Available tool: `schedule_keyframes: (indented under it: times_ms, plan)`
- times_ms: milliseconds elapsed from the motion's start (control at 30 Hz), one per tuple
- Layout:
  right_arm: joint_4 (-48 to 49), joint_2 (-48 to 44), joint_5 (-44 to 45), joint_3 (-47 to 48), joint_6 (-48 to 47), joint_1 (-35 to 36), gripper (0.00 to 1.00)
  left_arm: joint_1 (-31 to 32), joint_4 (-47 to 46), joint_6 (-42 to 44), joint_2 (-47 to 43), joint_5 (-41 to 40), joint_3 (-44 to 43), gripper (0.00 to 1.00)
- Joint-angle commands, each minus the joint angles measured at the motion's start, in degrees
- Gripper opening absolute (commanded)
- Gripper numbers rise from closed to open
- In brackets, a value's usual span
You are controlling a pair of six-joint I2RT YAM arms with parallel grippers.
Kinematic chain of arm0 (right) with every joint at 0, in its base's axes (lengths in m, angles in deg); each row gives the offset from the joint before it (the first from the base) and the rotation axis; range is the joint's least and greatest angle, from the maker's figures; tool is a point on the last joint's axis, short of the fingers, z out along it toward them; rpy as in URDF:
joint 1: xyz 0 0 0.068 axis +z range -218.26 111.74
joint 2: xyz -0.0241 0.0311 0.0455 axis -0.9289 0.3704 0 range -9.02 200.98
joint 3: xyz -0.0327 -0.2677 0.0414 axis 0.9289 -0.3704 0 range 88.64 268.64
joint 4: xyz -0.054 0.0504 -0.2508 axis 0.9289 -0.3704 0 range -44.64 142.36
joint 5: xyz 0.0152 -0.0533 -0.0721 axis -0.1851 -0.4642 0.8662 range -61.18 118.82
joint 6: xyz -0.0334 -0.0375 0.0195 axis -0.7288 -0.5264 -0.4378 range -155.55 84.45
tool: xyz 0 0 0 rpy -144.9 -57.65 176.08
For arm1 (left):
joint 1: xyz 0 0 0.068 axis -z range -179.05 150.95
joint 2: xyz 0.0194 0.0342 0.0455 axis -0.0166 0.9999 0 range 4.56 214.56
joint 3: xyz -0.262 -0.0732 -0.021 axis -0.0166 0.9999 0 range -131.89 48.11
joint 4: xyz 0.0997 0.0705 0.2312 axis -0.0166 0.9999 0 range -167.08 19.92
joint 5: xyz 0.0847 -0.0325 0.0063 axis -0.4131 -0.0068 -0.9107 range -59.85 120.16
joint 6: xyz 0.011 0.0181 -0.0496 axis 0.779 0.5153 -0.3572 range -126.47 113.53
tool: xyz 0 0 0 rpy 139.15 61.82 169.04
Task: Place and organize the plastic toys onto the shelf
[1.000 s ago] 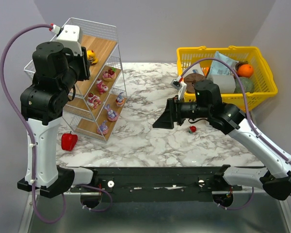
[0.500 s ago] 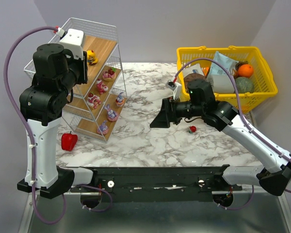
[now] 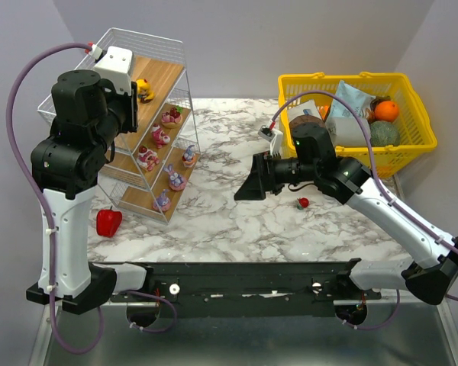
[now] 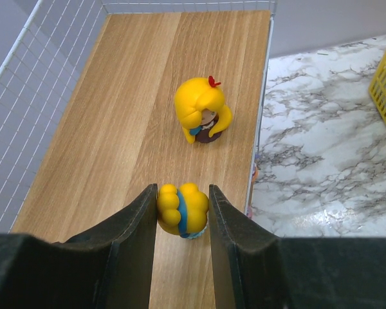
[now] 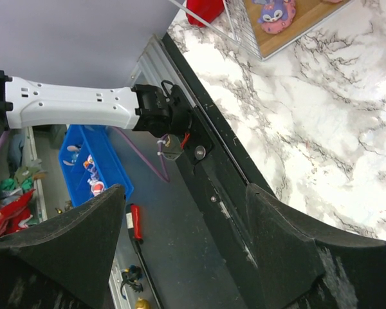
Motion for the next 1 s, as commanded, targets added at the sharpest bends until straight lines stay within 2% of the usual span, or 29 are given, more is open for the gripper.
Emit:
schedule_keyframes:
  times_ms: [0,233,533,967]
  plan:
    - [-0.4,0.6,-1.3,1.9,-0.5,0.0,0.82,-0.4,3.0,1.1,-0.1,1.1,-1.4,0.11]
    - [-0.5,0.8,-1.4,2.1,-0.5,0.0,0.82,-0.4,4.6,-0.2,2.0,3.4,-2.4,0.17]
    - [-1.1,2.1,-2.3,2.9,-0.7,-0.3,0.82,-0.5,5.0,-0.3,2.2,3.0,-2.4,0.21]
    - [-1.5,2.3,-2.3,3.4,-1.0,-0.4,0.82,-0.7,5.3,-0.3,2.4,3.0,-2.5,0.32]
